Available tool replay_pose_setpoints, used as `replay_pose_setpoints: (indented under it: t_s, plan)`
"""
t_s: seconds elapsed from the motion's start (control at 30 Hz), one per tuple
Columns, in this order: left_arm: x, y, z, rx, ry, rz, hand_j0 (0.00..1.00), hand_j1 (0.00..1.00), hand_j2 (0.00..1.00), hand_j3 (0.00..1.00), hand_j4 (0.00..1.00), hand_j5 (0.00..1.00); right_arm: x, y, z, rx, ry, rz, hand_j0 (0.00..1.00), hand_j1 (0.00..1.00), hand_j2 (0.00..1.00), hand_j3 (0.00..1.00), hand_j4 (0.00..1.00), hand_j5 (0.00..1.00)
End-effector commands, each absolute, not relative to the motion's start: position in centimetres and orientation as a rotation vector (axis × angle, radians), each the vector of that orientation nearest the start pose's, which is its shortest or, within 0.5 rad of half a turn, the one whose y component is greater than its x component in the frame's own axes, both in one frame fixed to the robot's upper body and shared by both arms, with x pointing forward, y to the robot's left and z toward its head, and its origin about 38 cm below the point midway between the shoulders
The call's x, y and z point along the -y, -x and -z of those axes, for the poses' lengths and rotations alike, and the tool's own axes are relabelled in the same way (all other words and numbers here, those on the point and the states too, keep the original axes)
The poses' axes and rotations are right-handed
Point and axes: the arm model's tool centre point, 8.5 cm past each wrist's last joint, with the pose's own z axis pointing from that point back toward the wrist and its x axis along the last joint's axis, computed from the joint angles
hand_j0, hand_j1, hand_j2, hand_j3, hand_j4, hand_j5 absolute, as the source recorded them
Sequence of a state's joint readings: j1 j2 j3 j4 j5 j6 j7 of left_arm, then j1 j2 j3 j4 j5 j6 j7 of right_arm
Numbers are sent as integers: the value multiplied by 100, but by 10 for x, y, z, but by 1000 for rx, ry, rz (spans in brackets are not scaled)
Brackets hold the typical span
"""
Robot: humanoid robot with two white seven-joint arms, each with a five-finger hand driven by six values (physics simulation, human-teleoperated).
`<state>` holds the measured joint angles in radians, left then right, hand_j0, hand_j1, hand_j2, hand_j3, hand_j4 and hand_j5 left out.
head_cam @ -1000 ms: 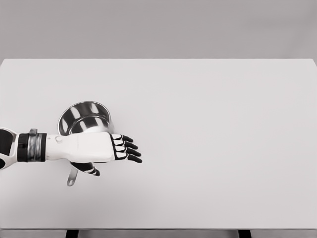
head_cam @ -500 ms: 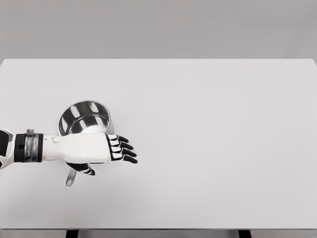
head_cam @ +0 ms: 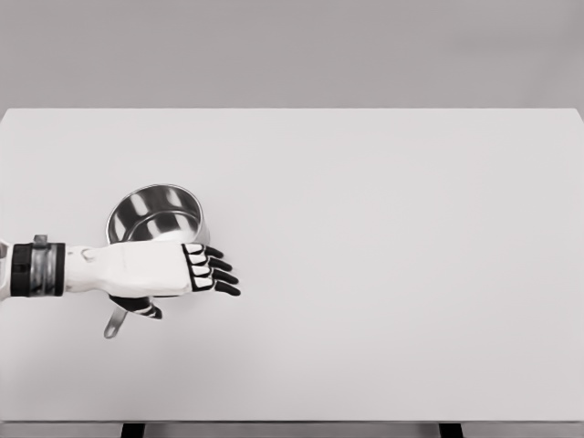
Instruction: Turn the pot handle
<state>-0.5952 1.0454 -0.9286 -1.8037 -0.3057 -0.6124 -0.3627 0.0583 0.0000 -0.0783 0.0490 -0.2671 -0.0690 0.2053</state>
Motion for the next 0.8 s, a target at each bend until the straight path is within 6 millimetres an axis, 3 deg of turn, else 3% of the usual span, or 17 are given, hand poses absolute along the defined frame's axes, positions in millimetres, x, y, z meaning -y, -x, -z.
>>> replay_pose_setpoints:
  t_s: [0.0, 0.77]
  plan:
    - [-261, -331, -188, -1925, 46, -2979, 100, 100, 100, 100, 100, 100, 256, 43, 259, 12, -91, 346, 100, 100, 100, 100, 100, 100]
    - [-286, -337, -206, -1898, 175, -3016, 100, 100, 100, 100, 100, 100, 256, 43, 259, 12, -91, 346, 100, 100, 100, 100, 100, 100]
